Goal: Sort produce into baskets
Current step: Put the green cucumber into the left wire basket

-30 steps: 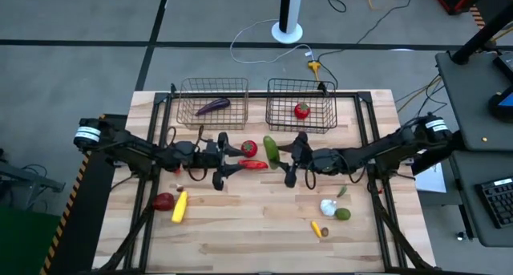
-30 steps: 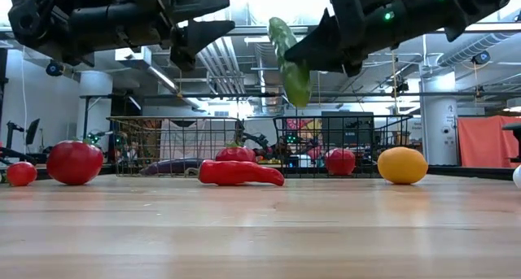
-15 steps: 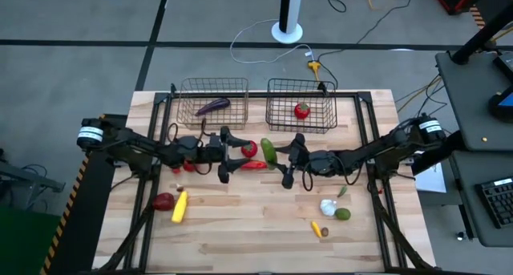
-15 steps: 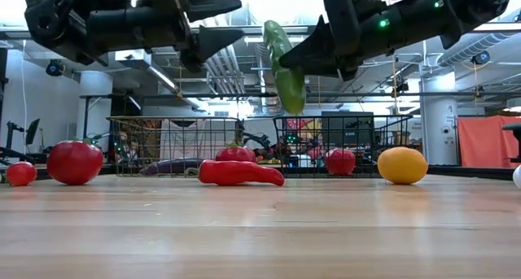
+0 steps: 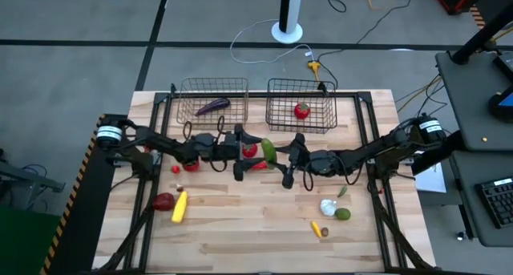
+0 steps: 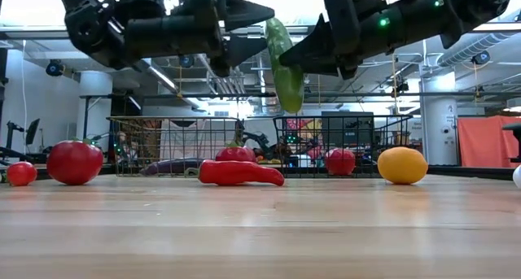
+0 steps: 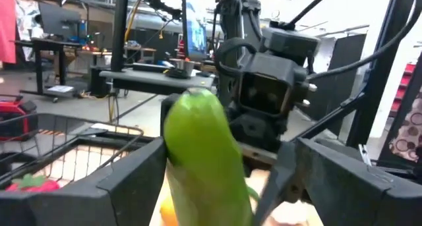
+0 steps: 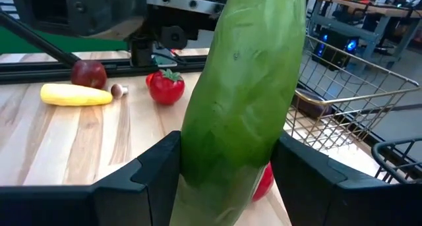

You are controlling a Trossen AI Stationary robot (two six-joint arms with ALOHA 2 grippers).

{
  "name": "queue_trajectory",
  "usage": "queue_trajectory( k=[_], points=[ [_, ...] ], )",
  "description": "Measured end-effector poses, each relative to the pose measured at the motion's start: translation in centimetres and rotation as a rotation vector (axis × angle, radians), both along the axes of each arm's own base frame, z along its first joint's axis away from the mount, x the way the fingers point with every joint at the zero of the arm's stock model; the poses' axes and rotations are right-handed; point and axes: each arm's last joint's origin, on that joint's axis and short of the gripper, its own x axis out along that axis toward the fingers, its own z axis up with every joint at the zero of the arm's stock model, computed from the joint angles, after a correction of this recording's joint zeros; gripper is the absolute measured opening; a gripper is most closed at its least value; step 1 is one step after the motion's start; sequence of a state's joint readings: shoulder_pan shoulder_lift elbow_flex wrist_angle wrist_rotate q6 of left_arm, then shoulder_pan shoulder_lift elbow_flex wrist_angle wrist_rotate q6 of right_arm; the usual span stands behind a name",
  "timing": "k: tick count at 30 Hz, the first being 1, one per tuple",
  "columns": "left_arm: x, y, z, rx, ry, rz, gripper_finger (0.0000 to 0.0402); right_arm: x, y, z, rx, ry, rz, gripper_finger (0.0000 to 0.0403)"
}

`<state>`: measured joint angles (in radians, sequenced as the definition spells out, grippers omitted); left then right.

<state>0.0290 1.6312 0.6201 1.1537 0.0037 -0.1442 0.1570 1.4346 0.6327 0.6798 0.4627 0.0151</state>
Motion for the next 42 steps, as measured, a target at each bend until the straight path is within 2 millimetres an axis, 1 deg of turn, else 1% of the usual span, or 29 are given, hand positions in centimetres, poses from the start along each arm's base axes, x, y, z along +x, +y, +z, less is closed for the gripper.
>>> queue_trajectory(
  k=[4, 7, 13, 17, 23, 26, 28, 30, 36, 39, 42],
  points=[
    [1.1, 0.2, 0.1, 0.003, -0.008, -0.002, 0.0314, 0.0, 0.0, 0.0, -0.003, -0.001, 0.002, 0.0205],
    [1.4, 0.2, 0.3, 0.006, -0.018, -0.005, 0.0312, 0.0, 0.0, 0.0, -0.002, -0.002, 0.003, 0.0205],
    [1.4, 0.4, 0.3, 0.007, -0.017, -0.003, 0.0304, 0.0, 0.1, 0.0, -0.004, -0.001, 0.004, 0.0205],
    [1.4, 0.5, 0.3, 0.005, -0.012, 0.001, 0.0263, 0.0, 0.1, 0.0, -0.006, 0.001, 0.005, 0.0205],
    [1.6, 0.7, 0.3, -0.008, 0.005, 0.008, 0.0174, 0.0, 0.1, 0.0, -0.002, 0.001, 0.007, 0.0208],
    [1.6, 0.7, 0.3, -0.010, 0.009, 0.007, 0.0134, 0.0, 0.1, 0.0, 0.001, 0.001, 0.007, 0.0221],
    [1.6, 0.7, 0.2, -0.010, 0.015, 0.004, 0.0116, 0.0, 0.1, 0.0, 0.015, -0.004, 0.004, 0.0235],
    [1.7, 0.6, 0.1, -0.010, 0.025, 0.003, 0.0111, 0.0, 0.1, 0.0, 0.026, -0.008, 0.001, 0.0251],
    [1.6, 0.6, 0.1, -0.013, 0.040, 0.000, 0.0117, -0.1, 0.1, -0.1, 0.035, 0.003, -0.005, 0.0291],
    [1.3, 0.6, 0.7, -0.005, 0.063, 0.002, 0.0117, -0.4, 0.0, 0.3, 0.044, 0.007, -0.007, 0.0303],
    [0.5, 0.8, 1.8, 0.019, 0.108, 0.012, 0.0117, -1.1, -0.1, 1.2, 0.081, 0.006, -0.018, 0.0312]
  ],
)
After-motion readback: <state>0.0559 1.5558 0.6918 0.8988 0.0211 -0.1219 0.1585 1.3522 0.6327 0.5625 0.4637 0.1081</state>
